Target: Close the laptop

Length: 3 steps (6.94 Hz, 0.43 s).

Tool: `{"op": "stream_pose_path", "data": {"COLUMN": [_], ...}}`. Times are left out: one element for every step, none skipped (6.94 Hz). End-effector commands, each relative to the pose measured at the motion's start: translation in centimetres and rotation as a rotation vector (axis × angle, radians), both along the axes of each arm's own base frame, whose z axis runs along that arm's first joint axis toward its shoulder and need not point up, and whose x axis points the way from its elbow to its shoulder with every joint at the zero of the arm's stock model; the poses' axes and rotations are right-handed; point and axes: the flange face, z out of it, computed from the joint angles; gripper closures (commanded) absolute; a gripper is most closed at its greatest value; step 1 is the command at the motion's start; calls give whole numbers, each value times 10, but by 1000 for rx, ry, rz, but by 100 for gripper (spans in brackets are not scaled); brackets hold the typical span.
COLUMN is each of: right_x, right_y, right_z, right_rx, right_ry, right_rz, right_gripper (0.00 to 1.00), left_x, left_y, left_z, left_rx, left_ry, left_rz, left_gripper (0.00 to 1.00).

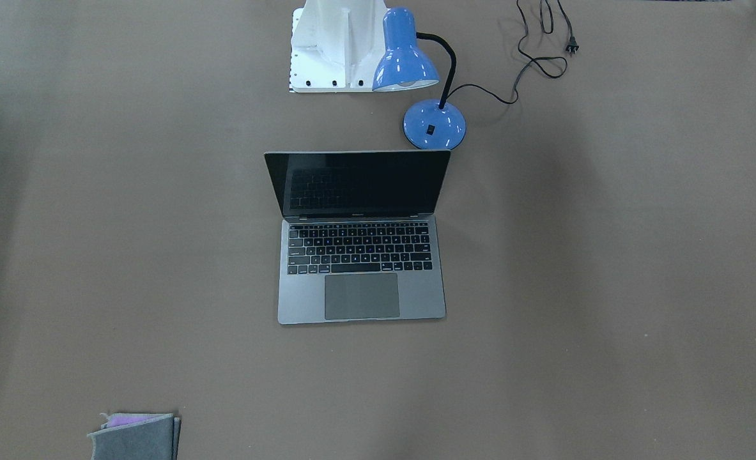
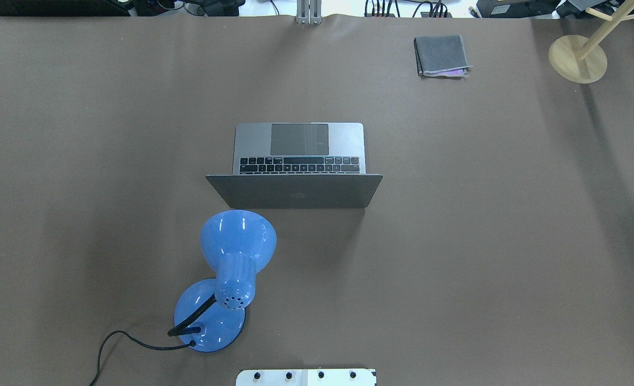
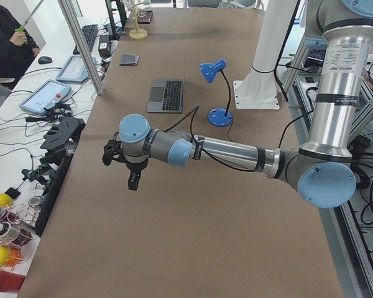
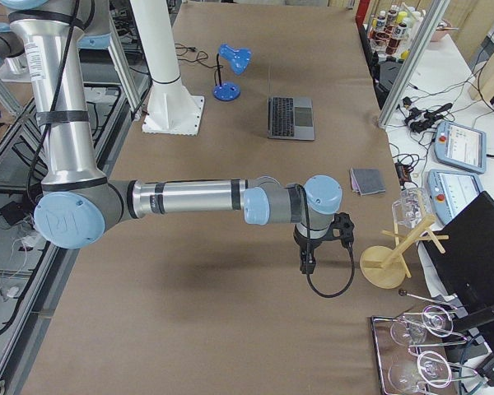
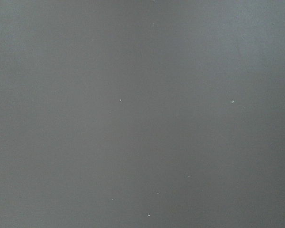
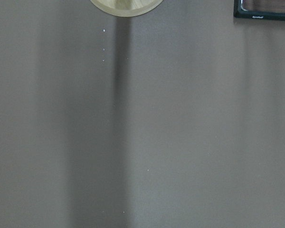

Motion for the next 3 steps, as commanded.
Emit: {"op": "stream_pose_path", "data": {"right_x": [1, 1, 1], "right_y": [0, 0, -1], "right_z": [-3, -2, -3], "right_rx": [6, 4, 5], "right_ry": [-2, 0, 0], "right_rz": [-1, 0, 0], "right_gripper": [0, 0, 0], "left_x": [0, 0, -1], "left_y": [0, 3, 6], "left_z": [1, 6, 10], "left_rx": [-1, -8, -15], "left_ry": [0, -1, -2], "left_rz": [0, 3, 1], "left_gripper": [2, 2, 2]}}
